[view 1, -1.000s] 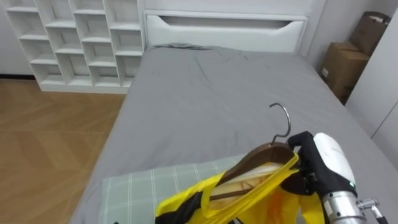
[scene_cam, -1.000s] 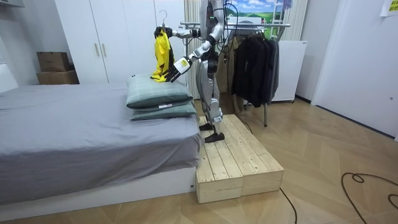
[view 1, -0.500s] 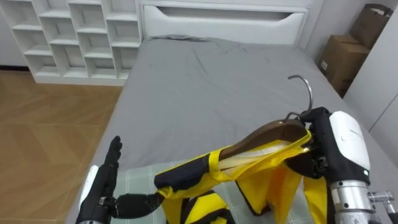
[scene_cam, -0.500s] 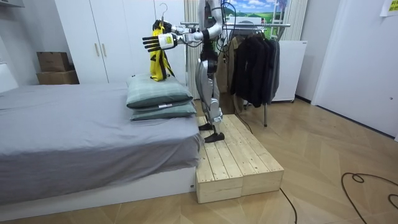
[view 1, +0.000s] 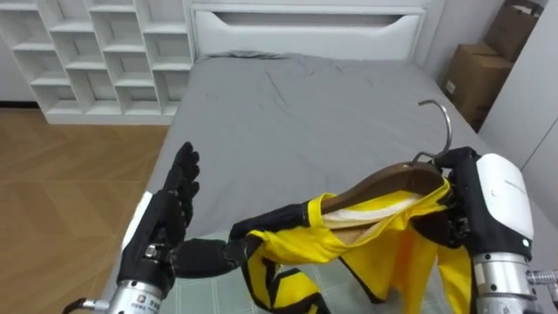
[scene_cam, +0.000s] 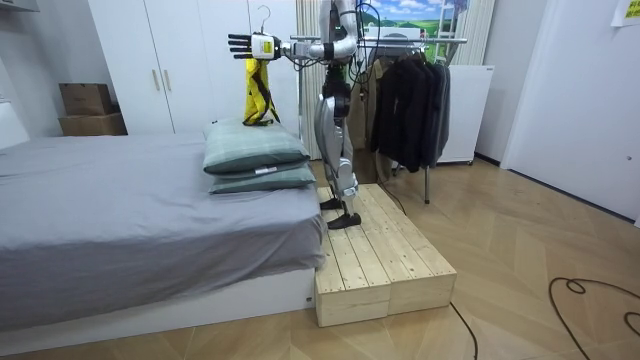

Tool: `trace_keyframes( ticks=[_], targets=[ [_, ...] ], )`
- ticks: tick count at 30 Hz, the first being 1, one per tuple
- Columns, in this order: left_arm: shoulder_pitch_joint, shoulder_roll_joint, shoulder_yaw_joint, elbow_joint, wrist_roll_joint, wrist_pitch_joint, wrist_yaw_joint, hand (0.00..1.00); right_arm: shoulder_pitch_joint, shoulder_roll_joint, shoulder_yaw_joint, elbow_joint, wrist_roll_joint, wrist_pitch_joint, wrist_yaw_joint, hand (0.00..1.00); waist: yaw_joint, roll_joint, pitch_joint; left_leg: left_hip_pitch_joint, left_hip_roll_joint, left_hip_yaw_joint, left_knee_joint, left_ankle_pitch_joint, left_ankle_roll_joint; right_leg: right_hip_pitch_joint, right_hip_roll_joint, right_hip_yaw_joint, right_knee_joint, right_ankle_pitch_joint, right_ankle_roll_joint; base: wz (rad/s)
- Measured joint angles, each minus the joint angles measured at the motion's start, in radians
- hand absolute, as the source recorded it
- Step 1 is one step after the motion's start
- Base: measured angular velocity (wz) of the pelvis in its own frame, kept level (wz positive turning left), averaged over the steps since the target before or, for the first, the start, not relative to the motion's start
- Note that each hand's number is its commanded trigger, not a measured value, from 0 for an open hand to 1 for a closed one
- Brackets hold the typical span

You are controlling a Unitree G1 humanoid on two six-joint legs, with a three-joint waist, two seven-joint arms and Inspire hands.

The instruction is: Hang clothes

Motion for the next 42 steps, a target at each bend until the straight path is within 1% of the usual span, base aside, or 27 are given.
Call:
trace_keyframes(
  ticks=[2,4,8,10,11,12,14,15,17,18,21,22,24,25,26,29,31,34,36,38,39,40,41,42],
  targets=[
    [0.0,0.025,-0.021,0.002,-0.031,0.019,-0.021,0.0,0.001,0.0,0.016,0.017,0.003,0.001,-0.005,1.0,-0.004,0.0,0.0,0.0,0.0,0.001,0.0,0.0,0.0,-0.001,0.0,0.0,0.0,0.0,0.0,0.0],
    [0.0,0.035,-0.028,0.002,-0.04,0.026,-0.038,0.0,0.001,-0.001,0.021,0.033,0.003,0.001,-0.005,1.0,-0.001,0.0,0.0001,0.0,0.0,0.003,0.0,0.0,0.0,-0.002,0.0,0.001,0.0,0.0,0.0,0.0],
    [0.006,0.043,-0.031,0.005,-0.04,0.032,-0.104,0.0,0.001,-0.001,0.02,0.039,0.004,0.023,-0.004,1.0,0.004,0.0,0.0002,-0.004,-0.001,0.007,-0.001,0.0,0.0,-0.01,0.0,0.011,0.001,0.0,0.0,-0.04],
    [0.013,0.045,-0.034,0.005,-0.04,0.044,-0.137,0.0,0.001,-0.001,0.02,0.04,0.005,0.026,-0.004,1.0,0.004,0.001,0.0003,-0.008,-0.002,0.009,-0.001,0.0,0.0,-0.015,-0.001,0.013,0.002,0.0,0.0,-0.02],
    [0.017,0.053,-0.046,0.01,-0.041,0.056,-0.155,0.0,0.001,-0.002,0.024,0.04,0.024,0.036,-0.004,1.0,0.003,0.001,0.0004,-0.009,-0.002,0.009,-0.001,0.0,0.0,-0.016,-0.001,0.012,0.002,0.0,0.0,0.0],
    [0.018,0.062,-0.057,0.018,-0.041,0.058,-0.162,0.0,0.001,-0.005,0.028,0.04,0.038,0.044,-0.004,1.0,0.003,0.001,0.0004,-0.009,-0.002,0.009,-0.001,0.0,0.0,-0.016,-0.001,0.011,0.002,0.0,0.0,0.0],
    [0.028,0.093,-0.094,0.038,-0.04,0.079,-0.189,0.0,0.0,-0.009,0.033,0.042,0.082,0.067,-0.004,1.0,-0.001,0.002,0.0016,-0.012,-0.002,0.01,-0.001,0.0,0.0,-0.016,-0.002,0.008,0.001,0.0,0.0,0.02],
    [0.034,0.099,-0.097,0.039,-0.04,0.085,-0.197,0.0,0.0,-0.009,0.032,0.043,0.09,0.069,-0.004,1.0,-0.005,0.002,0.0017,-0.014,-0.002,0.01,-0.001,0.0,0.0,-0.016,-0.002,0.007,0.001,0.0,0.0,0.07],
    [0.052,0.121,-0.108,0.043,-0.04,0.102,-0.221,0.0,0.0,-0.009,0.032,0.048,0.119,0.076,-0.004,1.0,-0.018,0.007,0.0044,-0.017,-0.001,0.015,-0.001,0.0,0.0,-0.017,-0.002,0.004,0.0,0.0,0.001,0.06],
    [0.053,0.124,-0.112,0.048,-0.039,0.104,-0.224,0.0,-0.001,-0.009,0.032,0.051,0.126,0.076,-0.004,1.0,-0.02,0.008,0.0053,-0.017,-0.001,0.016,0.0,0.0,0.0,-0.017,-0.002,0.005,0.0,0.0,0.001,0.0],
    [0.052,0.124,-0.125,0.113,-0.039,0.108,-0.248,0.0,-0.002,-0.009,0.032,0.087,0.163,0.079,-0.004,1.0,-0.026,0.017,0.0052,-0.008,-0.001,0.03,-0.001,0.0,0.0,-0.015,-0.002,0.015,0.002,-0.001,0.001,-0.1],
    [0.053,0.125,-0.126,0.146,-0.038,0.118,-0.254,0.0,-0.002,-0.009,0.029,0.088,0.175,0.087,-0.004,1.0,-0.029,0.02,0.0064,-0.008,-0.001,0.033,-0.001,0.0,0.0,-0.017,-0.001,0.02,0.002,-0.001,0.001,-0.08],
    [0.054,0.126,-0.128,0.196,-0.015,0.135,-0.268,0.0,-0.003,-0.01,0.02,0.088,0.179,0.094,-0.004,1.0,-0.039,0.022,0.0069,-0.007,-0.001,0.035,-0.001,0.0,0.0,-0.016,0.0,0.023,0.002,-0.001,0.001,-0.06],
    [0.061,0.125,-0.13,0.223,0.017,0.142,-0.271,0.0,-0.008,-0.01,0.017,0.086,0.179,0.102,-0.003,1.0,-0.044,0.023,0.0065,-0.005,-0.002,0.04,-0.001,0.0,0.0,-0.016,0.001,0.025,0.001,-0.002,0.002,-0.11],
    [0.067,0.126,-0.132,0.258,0.04,0.143,-0.285,0.0,-0.016,-0.015,0.015,0.085,0.179,0.104,-0.003,1.0,-0.05,0.025,0.0075,-0.004,-0.002,0.059,-0.001,0.0,0.0,-0.017,0.001,0.026,0.001,-0.002,0.002,-0.11],
    [0.073,0.126,-0.146,0.352,0.065,0.151,-0.316,0.0,-0.028,-0.028,0.012,0.085,0.184,0.109,-0.003,1.0,-0.052,0.029,0.0084,-0.004,0.003,0.084,-0.001,0.0,0.0,-0.021,0.002,0.03,0.001,-0.002,0.001,-0.09],
    [0.077,0.125,-0.15,0.396,0.107,0.154,-0.328,0.0,-0.038,-0.028,0.01,0.085,0.182,0.11,-0.004,1.0,-0.052,0.03,0.0081,-0.01,0.004,0.085,-0.002,0.0,0.0,-0.03,0.004,0.033,0.003,-0.002,0.001,-0.08],
    [0.08,0.128,-0.15,0.485,0.138,0.166,-0.319,0.0,-0.04,-0.033,0.01,0.084,0.188,0.11,-0.01,1.0,-0.049,0.03,0.0081,-0.006,0.007,0.085,-0.002,0.0,0.0,-0.033,0.005,0.031,0.018,-0.001,-0.002,0.0],
    [0.082,0.126,-0.139,0.532,0.14,0.166,-0.301,0.0,-0.041,-0.038,0.006,0.077,0.195,0.11,-0.014,1.0,-0.048,0.03,0.0081,-0.007,0.007,0.088,-0.002,0.0,0.0,-0.036,0.006,0.033,0.018,-0.004,-0.003,0.0],
    [0.082,0.121,-0.104,0.591,0.157,0.164,-0.275,0.0,-0.041,-0.041,-0.004,0.058,0.193,0.11,-0.02,1.0,-0.037,0.029,0.0079,-0.009,0.007,0.093,-0.002,0.0,0.0,-0.048,0.008,0.043,0.021,-0.005,-0.004,-0.07],
    [0.083,0.121,-0.094,0.599,0.158,0.164,-0.268,0.0,-0.041,-0.042,-0.009,0.05,0.193,0.11,-0.021,1.0,-0.029,0.029,0.0079,-0.011,0.007,0.095,-0.002,0.0,0.0,-0.049,0.008,0.046,0.02,-0.005,-0.004,-0.11],
    [0.085,0.12,-0.077,0.606,0.177,0.158,-0.254,0.0,-0.041,-0.047,-0.019,0.035,0.193,0.109,-0.028,1.0,-0.024,0.029,0.0074,-0.016,0.007,0.096,-0.002,0.0,0.0,-0.049,0.008,0.046,0.02,-0.005,-0.004,-0.06],
    [0.082,0.117,-0.063,0.633,0.181,0.14,-0.236,0.0,-0.045,-0.051,-0.024,0.032,0.202,0.106,-0.04,1.0,-0.024,0.029,0.0073,-0.016,0.007,0.096,-0.002,0.0,0.0,-0.049,0.008,0.047,0.021,-0.005,-0.004,0.0],
    [0.081,0.115,-0.056,0.651,0.188,0.133,-0.225,0.0,-0.045,-0.051,-0.026,0.031,0.208,0.106,-0.045,1.0,-0.023,0.029,0.0057,-0.013,0.006,0.096,-0.002,0.0,0.0,-0.048,0.009,0.047,0.023,-0.005,-0.004,0.0]
  ],
)
